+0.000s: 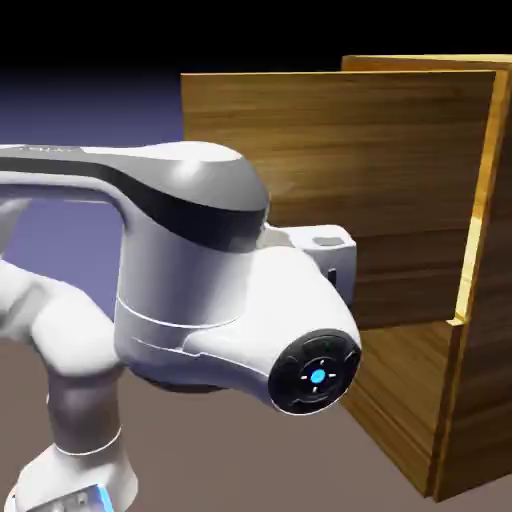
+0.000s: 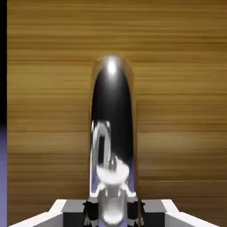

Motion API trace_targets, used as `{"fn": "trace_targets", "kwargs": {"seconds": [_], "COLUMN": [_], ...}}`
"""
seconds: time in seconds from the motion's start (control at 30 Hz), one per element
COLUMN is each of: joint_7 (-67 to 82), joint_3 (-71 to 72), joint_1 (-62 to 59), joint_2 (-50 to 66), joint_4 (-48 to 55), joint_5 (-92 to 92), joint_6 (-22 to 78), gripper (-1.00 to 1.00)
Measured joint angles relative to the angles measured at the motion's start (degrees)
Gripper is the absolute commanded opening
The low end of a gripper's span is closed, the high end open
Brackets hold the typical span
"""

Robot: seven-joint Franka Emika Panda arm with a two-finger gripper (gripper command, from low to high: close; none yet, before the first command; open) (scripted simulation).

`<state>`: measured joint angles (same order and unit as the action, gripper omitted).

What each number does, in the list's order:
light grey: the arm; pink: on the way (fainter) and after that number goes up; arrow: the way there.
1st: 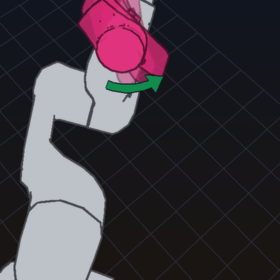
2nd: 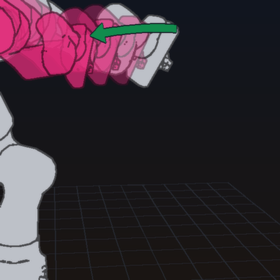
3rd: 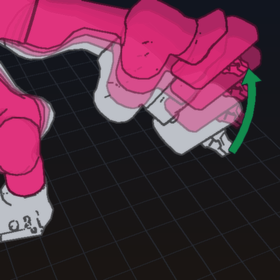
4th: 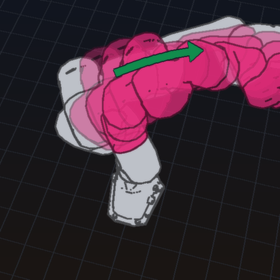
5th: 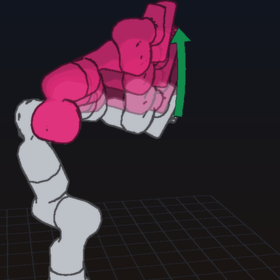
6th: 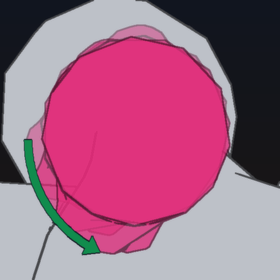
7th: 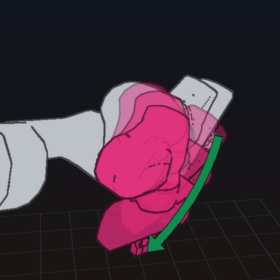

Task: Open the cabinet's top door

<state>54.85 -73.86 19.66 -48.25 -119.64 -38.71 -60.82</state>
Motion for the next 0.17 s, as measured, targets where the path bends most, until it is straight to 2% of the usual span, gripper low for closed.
{"fn": "trace_targets", "kwargs": {"seconds": [0.17], "joint_7": [-1.58], "joint_3": [-6.78], "joint_1": [10.33], "joint_2": [-1.18], "joint_4": [8.61], "joint_5": [2.44], "joint_6": [5.44], "gripper": [-1.00]}}
